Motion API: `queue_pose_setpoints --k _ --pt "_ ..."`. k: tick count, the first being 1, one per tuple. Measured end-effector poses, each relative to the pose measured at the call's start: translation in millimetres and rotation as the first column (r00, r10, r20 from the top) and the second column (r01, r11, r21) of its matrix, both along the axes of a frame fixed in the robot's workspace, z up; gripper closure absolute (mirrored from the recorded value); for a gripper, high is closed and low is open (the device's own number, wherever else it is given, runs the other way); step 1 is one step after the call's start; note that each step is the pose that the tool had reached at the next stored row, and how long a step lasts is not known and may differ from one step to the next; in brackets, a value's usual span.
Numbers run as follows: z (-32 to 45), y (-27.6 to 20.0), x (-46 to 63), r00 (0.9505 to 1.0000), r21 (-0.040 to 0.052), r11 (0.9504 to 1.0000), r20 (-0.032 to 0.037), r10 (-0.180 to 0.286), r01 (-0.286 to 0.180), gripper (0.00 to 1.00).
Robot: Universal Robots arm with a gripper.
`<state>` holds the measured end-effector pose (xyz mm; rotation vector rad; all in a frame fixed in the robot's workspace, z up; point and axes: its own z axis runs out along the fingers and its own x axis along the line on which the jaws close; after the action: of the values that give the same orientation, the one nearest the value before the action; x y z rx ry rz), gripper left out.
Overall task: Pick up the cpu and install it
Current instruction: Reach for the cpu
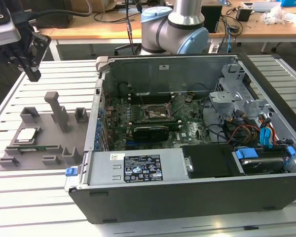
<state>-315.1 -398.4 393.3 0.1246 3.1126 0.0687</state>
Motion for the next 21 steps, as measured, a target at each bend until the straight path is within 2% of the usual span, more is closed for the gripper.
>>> queue_pose_setpoints --k 1,12,18,21 --pt "0.0 0.0 -5.5 1.0000 0.0000 1.0000 0.0000 -0.001 0.001 0.89" --pt "0.0 0.0 -25.2 1.0000 0.0001 1.0000 0.0000 -0.002 0.002 0.89" --pt "0.0 0.0 -43.2 1.0000 0.0002 1.0000 0.0001 -0.002 0.002 0.89" --pt "-0.3 0.0 -47.6 1.0000 0.0002 1.0000 0.0001 -0.002 0.002 0.89"
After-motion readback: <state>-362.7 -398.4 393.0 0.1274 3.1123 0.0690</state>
